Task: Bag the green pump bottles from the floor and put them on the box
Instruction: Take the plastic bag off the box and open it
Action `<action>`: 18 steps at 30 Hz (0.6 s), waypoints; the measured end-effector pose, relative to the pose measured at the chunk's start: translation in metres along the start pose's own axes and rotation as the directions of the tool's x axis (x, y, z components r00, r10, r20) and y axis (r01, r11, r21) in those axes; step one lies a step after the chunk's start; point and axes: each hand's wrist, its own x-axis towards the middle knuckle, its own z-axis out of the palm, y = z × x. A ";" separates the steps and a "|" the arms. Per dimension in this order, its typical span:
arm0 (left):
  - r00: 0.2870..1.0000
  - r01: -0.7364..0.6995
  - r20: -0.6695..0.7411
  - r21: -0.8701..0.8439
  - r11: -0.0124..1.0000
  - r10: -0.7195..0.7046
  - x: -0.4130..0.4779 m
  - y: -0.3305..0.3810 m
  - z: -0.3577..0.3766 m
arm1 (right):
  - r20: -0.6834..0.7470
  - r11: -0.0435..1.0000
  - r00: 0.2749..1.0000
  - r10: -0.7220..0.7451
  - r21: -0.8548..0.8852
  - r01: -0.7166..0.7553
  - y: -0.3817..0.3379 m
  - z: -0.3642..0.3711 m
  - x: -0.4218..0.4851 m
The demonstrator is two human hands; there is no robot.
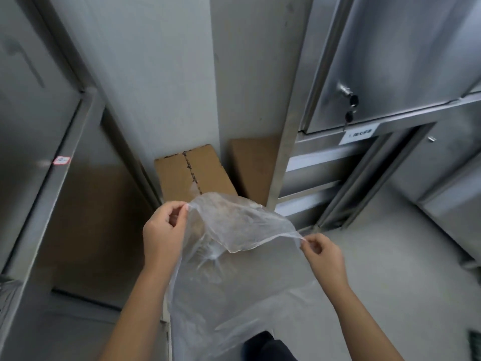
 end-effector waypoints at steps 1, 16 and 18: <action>1.000 0.002 0.014 -0.005 1.000 -0.002 -0.003 -0.005 0.002 | -0.019 1.000 1.000 0.012 0.000 -0.012 0.001 -0.003 -0.006; 0.905 -0.058 0.419 -0.053 0.997 0.075 -0.063 0.015 0.086 | -0.369 0.946 0.871 0.324 0.154 -0.286 0.059 -0.094 -0.101; 0.874 -0.086 0.472 -0.080 0.993 0.113 -0.078 0.029 0.102 | -0.421 0.933 0.832 0.361 0.172 -0.318 0.072 -0.112 -0.117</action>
